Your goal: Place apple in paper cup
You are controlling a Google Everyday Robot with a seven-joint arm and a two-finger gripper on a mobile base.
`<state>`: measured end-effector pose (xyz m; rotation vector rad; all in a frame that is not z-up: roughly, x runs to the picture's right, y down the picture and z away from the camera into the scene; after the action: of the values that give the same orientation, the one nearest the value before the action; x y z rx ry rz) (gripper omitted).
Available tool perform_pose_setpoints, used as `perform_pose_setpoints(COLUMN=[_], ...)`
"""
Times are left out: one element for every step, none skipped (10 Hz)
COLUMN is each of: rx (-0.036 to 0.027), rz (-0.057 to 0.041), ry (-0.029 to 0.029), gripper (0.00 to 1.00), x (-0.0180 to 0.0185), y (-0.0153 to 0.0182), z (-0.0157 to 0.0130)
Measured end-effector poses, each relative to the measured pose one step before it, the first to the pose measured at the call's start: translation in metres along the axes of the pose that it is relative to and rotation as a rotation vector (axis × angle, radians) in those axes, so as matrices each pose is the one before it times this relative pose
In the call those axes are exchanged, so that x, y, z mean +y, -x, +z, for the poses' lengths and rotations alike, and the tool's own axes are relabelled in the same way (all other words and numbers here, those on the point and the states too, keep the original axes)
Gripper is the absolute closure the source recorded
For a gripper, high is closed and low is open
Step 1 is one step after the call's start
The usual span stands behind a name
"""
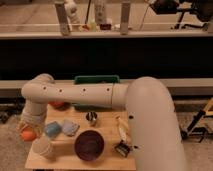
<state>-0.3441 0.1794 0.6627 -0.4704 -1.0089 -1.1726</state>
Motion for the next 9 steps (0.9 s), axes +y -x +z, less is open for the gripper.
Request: perform_pose_setpoints(rx=[0.00580,0.00054,0.00157,-0.00077,-0.00640,-0.00325,-0.00376,-0.00464,-0.00202], rz=[-0.03777,-0.00685,-0.00389,-0.00444,-0.01360,-0.01337,-0.01426,-0.02130,-0.00810], ry=[0.01587,0.00353,0.00168,0.00102,0.00598,0.00516,0.00602,0.01599,0.00606], gripper=[1.00,1.00,1.00,1.00,1.00,1.00,1.00,1.00,1.00], x=[0.00458,0.00207,0.00299,0.00304,0.00221,0.00084,-0.00003,0.00091,0.00044], y=[0.00270,0.00147,0.00024,-0.00081,0.00022,-0.00019,0.00068,-0.00010,0.00027], z=[0.00075,0.00011,-0.00038,0.00042,0.00317,0.00179,0.00146,0.00242,0.00086])
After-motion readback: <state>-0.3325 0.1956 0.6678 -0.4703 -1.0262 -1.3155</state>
